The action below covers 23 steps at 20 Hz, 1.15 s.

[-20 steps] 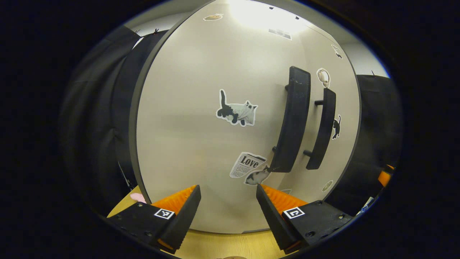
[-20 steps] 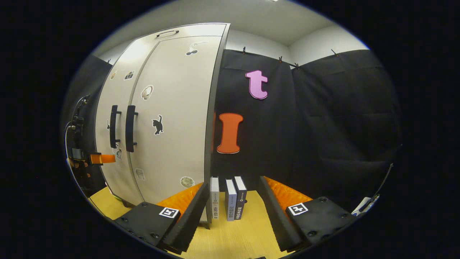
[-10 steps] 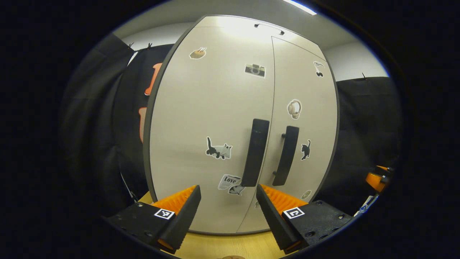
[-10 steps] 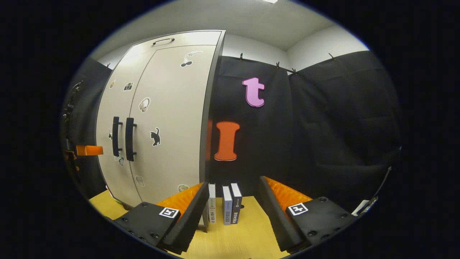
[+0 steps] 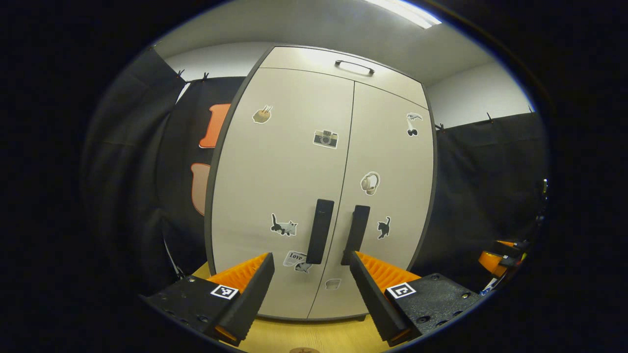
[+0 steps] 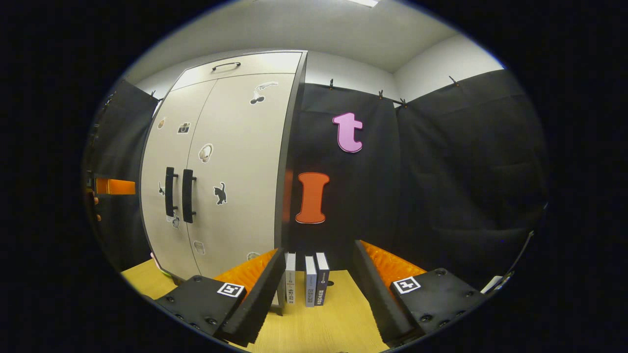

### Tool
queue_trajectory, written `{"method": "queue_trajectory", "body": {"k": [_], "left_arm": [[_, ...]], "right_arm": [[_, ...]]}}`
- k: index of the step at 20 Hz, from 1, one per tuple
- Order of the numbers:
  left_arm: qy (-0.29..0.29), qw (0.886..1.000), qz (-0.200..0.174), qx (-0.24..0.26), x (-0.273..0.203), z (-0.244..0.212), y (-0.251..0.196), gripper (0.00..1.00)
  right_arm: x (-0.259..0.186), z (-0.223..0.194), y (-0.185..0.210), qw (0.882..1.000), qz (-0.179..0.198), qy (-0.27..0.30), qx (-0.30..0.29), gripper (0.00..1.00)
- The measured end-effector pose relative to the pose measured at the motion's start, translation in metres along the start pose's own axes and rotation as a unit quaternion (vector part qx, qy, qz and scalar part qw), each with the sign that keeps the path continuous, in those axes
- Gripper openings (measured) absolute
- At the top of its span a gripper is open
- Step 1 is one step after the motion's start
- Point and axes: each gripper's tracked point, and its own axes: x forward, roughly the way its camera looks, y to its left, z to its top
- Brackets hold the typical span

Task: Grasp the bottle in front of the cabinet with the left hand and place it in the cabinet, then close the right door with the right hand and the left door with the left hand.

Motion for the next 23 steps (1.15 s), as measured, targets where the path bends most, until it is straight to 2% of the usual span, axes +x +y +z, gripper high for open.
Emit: {"method": "queue_trajectory", "body": {"k": [13,16,22,23], "left_arm": [[-0.019,1.000,0.004,-0.016,-0.031,0.017,-0.035,0.94],[-0.025,1.000,0.007,-0.014,-0.037,0.022,-0.041,0.94],[-0.042,0.999,0.008,-0.006,-0.044,0.033,-0.057,0.94],[-0.044,0.999,0.006,-0.006,-0.045,0.034,-0.060,0.94]], "right_arm": [[-0.029,0.014,-0.029,1.000,0.012,-0.016,0.002,0.94],[-0.032,0.015,-0.040,1.000,0.004,-0.018,-0.002,0.94],[-0.037,0.018,-0.050,0.999,0.015,-0.029,-0.001,0.94],[-0.038,0.018,-0.054,0.999,0.012,-0.031,-0.001,0.87]]}}
